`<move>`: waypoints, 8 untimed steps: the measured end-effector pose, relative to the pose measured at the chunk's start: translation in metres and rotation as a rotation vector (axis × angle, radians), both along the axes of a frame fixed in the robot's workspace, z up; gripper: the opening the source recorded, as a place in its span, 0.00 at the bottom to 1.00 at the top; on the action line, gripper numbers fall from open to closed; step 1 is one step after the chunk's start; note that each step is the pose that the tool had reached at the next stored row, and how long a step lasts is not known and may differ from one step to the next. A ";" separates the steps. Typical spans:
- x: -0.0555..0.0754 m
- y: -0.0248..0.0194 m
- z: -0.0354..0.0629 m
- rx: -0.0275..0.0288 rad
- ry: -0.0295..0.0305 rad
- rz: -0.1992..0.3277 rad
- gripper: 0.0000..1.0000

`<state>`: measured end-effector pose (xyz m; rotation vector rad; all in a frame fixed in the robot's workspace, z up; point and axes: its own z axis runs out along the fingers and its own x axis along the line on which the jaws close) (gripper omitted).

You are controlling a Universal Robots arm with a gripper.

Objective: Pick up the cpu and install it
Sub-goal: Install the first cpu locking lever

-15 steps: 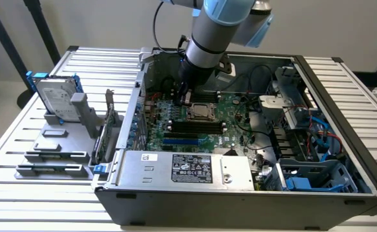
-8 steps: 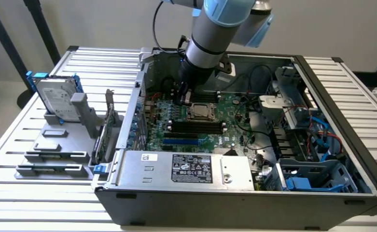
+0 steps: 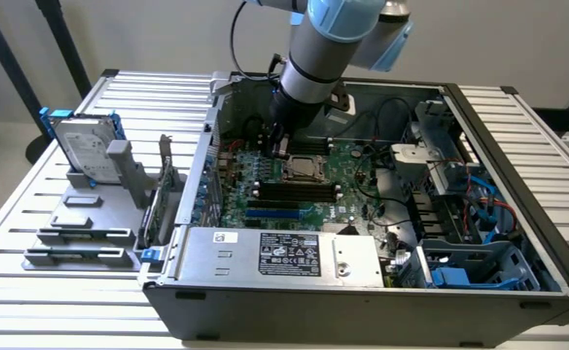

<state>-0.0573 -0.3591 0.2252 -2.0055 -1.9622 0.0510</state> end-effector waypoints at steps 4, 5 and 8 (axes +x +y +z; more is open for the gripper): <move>-0.008 -0.0001 0.0011 0.0006 -0.0010 0.000 0.11; -0.010 -0.0001 0.0016 0.0006 -0.0010 0.000 0.11; -0.015 0.0000 0.0021 0.0003 -0.0012 -0.004 0.11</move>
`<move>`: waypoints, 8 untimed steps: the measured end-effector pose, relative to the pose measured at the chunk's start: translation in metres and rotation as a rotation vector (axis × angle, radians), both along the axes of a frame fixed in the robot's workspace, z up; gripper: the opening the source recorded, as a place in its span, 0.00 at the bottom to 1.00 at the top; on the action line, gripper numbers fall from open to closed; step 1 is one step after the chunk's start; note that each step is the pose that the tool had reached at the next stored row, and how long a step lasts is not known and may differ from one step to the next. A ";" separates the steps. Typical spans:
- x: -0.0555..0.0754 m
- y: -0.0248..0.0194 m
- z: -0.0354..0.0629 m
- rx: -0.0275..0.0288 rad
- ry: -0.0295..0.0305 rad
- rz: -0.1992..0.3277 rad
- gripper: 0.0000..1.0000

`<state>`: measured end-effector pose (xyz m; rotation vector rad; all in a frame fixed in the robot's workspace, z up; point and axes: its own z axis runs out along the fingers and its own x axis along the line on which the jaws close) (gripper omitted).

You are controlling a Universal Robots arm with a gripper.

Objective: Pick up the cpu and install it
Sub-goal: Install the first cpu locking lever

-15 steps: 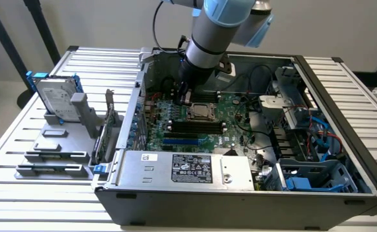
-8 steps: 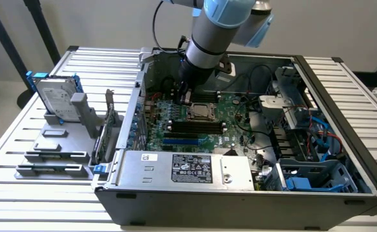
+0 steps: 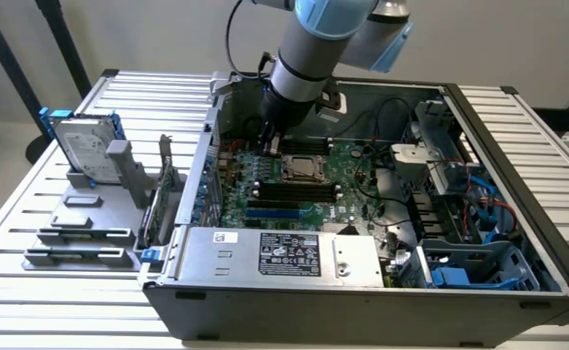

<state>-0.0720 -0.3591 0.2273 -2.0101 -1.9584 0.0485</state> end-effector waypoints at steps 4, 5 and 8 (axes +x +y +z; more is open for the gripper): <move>-0.001 -0.0001 0.0000 -0.0009 -0.0003 -0.025 0.11; -0.001 -0.0001 0.0001 -0.0010 -0.0002 -0.036 0.11; -0.002 -0.0001 0.0000 0.0077 0.0001 -0.068 0.11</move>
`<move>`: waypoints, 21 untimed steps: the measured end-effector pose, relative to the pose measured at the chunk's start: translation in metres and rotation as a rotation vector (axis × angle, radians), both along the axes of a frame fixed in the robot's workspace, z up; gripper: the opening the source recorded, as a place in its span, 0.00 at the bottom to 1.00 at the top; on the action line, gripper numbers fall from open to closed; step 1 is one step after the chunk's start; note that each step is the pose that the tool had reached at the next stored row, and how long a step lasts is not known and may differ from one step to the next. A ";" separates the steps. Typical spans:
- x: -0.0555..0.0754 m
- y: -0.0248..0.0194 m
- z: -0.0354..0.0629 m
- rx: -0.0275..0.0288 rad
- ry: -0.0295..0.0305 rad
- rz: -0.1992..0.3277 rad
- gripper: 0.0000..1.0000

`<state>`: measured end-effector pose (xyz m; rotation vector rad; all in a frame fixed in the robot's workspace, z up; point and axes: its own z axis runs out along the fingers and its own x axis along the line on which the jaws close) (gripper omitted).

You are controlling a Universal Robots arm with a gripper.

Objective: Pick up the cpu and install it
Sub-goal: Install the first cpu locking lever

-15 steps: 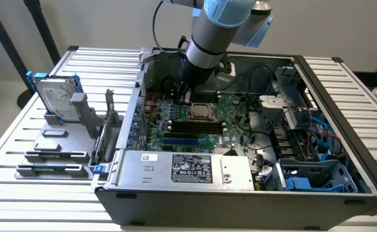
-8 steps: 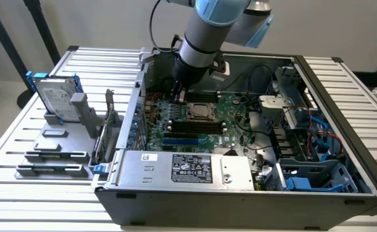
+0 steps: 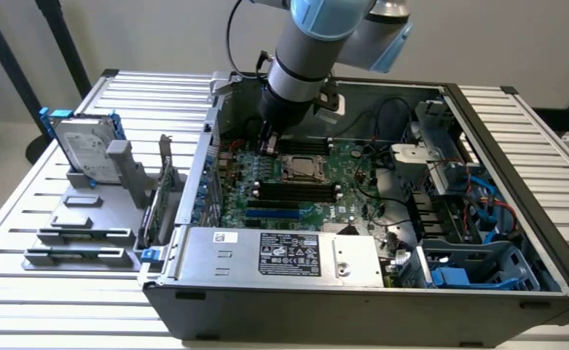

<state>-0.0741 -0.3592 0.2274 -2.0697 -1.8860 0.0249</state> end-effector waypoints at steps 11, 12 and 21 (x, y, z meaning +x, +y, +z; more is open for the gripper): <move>-0.001 0.0000 0.0015 0.0326 0.0002 -0.125 0.11; -0.002 0.0000 0.0022 0.0386 0.0007 -0.133 0.11; -0.011 0.0000 0.0080 0.0773 0.0023 -0.188 0.11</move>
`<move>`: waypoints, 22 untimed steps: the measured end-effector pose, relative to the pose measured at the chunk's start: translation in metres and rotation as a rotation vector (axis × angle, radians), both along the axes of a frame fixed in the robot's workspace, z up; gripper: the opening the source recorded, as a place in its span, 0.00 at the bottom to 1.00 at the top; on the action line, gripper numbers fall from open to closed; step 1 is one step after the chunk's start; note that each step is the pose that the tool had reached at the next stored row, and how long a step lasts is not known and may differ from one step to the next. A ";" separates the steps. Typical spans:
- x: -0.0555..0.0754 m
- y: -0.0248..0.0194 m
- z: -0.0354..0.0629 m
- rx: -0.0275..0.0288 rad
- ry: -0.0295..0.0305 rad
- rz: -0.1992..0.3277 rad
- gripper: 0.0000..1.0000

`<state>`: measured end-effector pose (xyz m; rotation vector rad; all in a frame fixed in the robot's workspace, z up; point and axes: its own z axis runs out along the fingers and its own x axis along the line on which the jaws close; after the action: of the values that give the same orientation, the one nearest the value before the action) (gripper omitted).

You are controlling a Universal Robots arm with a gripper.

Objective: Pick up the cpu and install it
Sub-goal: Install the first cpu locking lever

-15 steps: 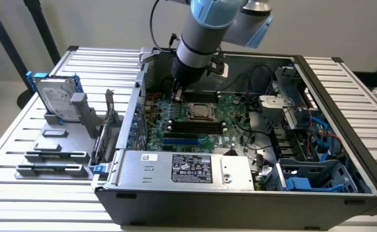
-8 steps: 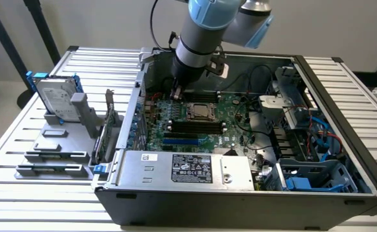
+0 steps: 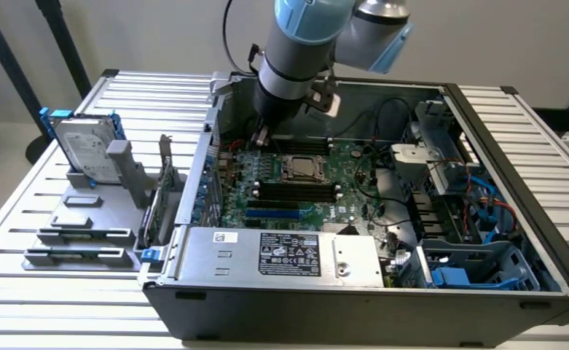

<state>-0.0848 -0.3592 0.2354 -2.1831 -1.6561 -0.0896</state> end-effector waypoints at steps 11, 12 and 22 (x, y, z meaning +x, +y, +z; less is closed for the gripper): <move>-0.004 0.0000 0.0063 0.0229 -0.0007 -0.092 0.11; -0.004 0.0000 0.0063 0.0229 -0.0008 -0.103 0.11; -0.011 0.0003 0.0023 0.0297 -0.0011 -0.179 0.11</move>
<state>-0.0956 -0.3590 0.2377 -2.3045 -1.4472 -0.1639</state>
